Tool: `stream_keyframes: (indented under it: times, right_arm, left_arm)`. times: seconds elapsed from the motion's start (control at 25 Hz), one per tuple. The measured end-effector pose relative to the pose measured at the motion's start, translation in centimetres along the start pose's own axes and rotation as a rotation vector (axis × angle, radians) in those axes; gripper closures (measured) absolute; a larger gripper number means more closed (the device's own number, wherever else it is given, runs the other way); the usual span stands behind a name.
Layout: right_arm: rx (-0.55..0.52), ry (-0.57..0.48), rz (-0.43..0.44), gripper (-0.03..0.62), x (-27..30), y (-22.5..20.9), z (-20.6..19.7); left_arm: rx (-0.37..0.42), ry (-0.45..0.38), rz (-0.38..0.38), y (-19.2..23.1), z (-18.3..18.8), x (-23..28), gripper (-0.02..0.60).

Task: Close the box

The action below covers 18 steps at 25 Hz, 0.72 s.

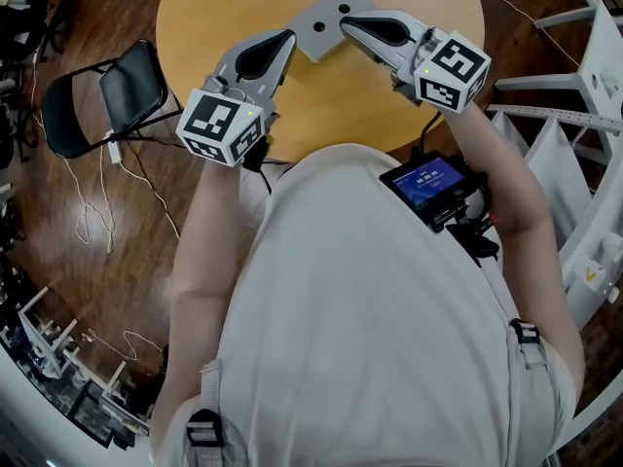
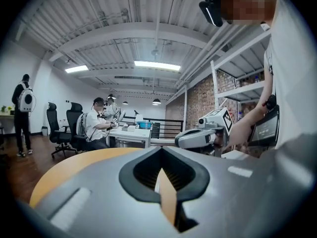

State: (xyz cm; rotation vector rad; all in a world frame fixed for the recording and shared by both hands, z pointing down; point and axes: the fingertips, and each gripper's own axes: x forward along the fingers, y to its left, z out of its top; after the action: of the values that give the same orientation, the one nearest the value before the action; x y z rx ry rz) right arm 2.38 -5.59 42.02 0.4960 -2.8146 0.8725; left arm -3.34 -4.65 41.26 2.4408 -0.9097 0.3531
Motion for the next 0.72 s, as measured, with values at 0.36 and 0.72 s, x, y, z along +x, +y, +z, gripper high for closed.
stream_keyframes:
  times: [0.36,0.72]
  right_arm:
    - [-0.026,-0.006,0.003,0.597,-0.12,0.28,0.43]
    - [-0.045,-0.004,-0.01,0.599,-0.34,0.19,0.21]
  left_arm:
    - [-0.017,0.0,0.014,0.55,0.25,0.33,0.581]
    - [-0.022,0.004,0.013,0.43,-0.03,0.48,0.581]
